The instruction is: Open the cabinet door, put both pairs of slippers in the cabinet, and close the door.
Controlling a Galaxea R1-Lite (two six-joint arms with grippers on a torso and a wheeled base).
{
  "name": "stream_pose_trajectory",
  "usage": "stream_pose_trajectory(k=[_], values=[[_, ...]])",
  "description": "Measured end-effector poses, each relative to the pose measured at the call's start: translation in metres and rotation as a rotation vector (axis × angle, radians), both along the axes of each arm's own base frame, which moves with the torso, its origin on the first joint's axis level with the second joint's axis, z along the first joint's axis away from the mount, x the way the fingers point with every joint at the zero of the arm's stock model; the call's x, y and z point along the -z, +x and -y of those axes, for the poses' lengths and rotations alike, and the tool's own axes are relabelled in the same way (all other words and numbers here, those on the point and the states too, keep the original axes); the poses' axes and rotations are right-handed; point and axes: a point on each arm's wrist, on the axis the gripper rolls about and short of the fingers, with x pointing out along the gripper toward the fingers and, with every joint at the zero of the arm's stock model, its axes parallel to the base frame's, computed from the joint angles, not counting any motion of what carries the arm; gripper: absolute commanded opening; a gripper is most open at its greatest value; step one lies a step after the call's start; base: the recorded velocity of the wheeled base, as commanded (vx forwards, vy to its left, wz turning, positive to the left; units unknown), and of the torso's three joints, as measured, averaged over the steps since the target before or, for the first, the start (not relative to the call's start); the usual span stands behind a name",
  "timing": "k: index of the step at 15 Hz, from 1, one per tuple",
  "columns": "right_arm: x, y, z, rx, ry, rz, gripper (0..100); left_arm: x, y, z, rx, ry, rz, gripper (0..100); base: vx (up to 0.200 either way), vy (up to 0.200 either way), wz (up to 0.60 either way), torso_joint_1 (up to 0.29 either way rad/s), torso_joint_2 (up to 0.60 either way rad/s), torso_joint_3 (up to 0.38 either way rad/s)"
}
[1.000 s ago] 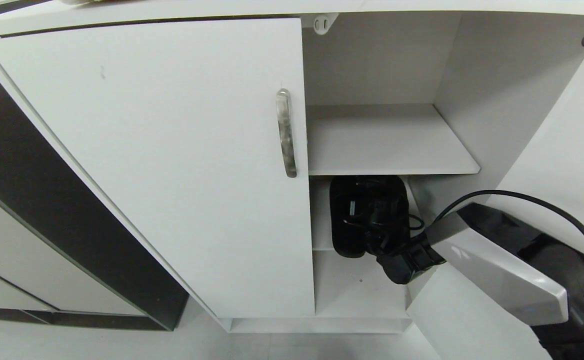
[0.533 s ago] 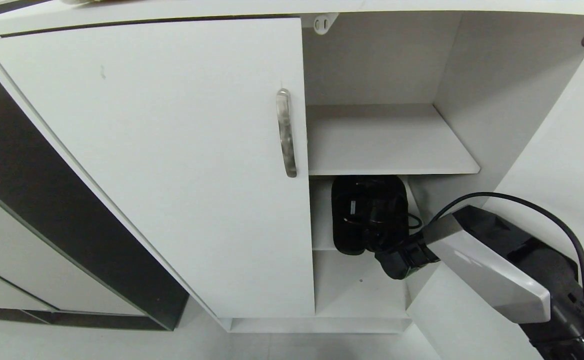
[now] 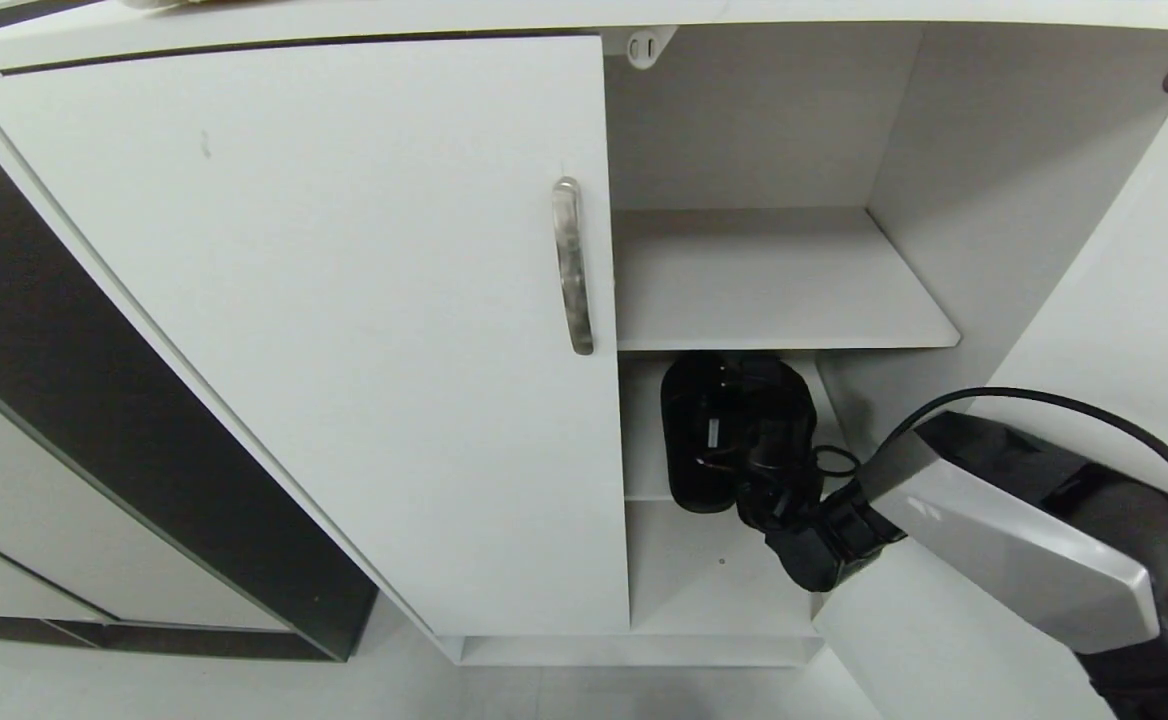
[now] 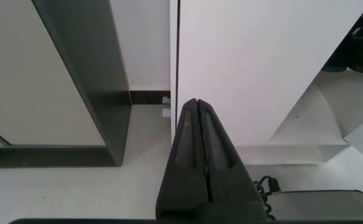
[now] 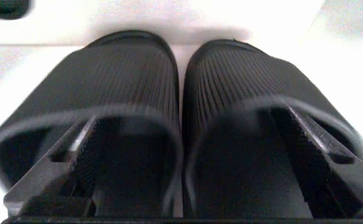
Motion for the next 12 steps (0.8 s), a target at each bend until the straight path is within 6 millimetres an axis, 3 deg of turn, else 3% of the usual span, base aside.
stream_pose_trajectory(k=[2, 8, 10, 12], values=[[-0.001, -0.031, 0.004, -0.033, -0.008, -0.012, 100, 0.0, 0.0, 0.0, -0.001, 0.0, 0.0, 0, 0.0, 0.0, 0.0, 0.0, 0.0, 0.0], [-0.019, -0.15, 0.023, -0.315, -0.044, -0.065, 100, 0.0, 0.0, 0.0, 0.0, 0.002, 0.0, 0, -0.2, 0.0, 0.0, 0.003, 0.0, 0.005], [-0.034, -0.178, 0.03, -0.401, -0.032, -0.047, 100, 0.0, 0.0, 0.0, 0.0, 0.001, 0.0, 0, -0.2, 0.0, 0.0, 0.002, 0.0, 0.005], [-0.047, -0.19, 0.035, -0.424, -0.016, -0.022, 100, 0.0, 0.0, 0.0, 0.0, 0.003, 0.0, 0, 0.0, 0.0, 0.0, 0.0, 0.0, 0.0]])
